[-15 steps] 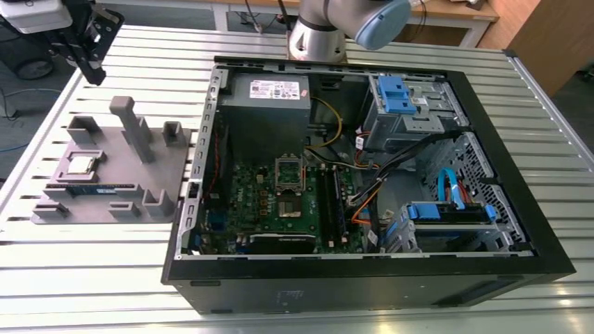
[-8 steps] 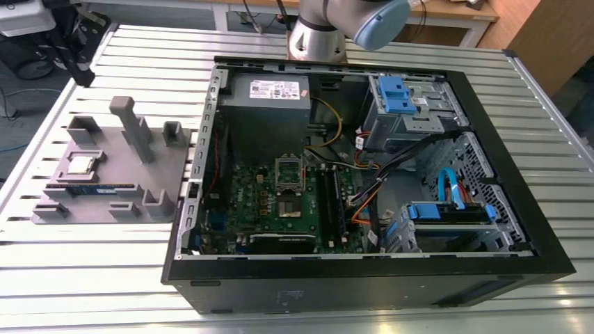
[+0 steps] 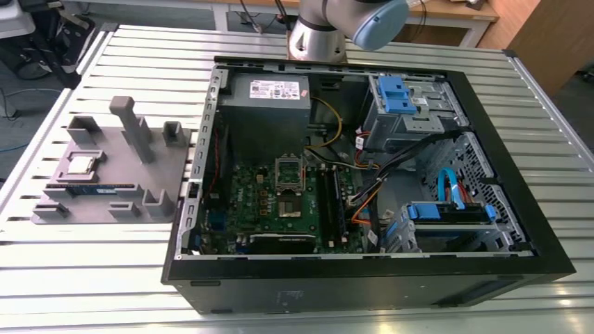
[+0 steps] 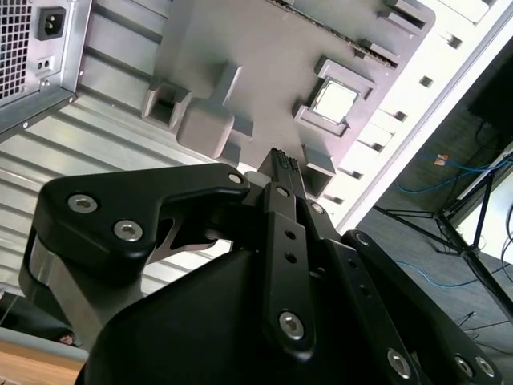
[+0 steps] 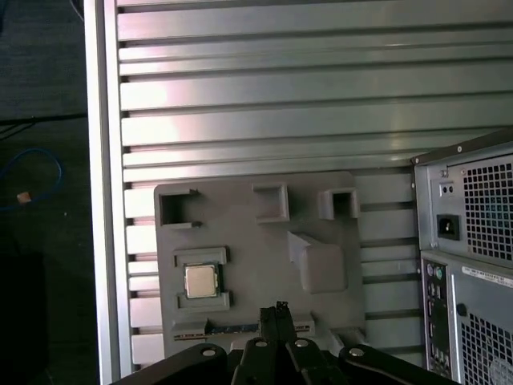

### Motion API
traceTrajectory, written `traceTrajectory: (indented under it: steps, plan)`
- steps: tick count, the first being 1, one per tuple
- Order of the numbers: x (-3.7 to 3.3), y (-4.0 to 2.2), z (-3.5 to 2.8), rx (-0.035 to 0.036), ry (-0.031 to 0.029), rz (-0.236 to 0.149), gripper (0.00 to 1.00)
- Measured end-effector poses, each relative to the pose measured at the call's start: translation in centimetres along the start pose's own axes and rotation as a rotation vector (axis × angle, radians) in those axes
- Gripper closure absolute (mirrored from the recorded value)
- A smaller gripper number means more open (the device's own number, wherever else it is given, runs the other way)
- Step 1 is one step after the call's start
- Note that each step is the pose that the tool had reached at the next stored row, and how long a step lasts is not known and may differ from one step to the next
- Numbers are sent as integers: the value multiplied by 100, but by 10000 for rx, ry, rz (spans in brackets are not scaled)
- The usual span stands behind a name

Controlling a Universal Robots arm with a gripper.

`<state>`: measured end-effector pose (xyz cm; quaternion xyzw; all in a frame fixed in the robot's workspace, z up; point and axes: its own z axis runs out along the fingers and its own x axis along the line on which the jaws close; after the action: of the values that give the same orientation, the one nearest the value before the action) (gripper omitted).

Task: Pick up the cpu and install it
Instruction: 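Pick up the cpu and move it towards the insertion slot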

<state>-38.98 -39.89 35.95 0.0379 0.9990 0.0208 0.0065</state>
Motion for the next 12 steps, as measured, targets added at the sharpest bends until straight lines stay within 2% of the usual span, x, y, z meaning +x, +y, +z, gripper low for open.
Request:
traceTrajectory:
  steps: [12]
  plan:
    - [87, -13, 87, 14, -2, 0, 89]
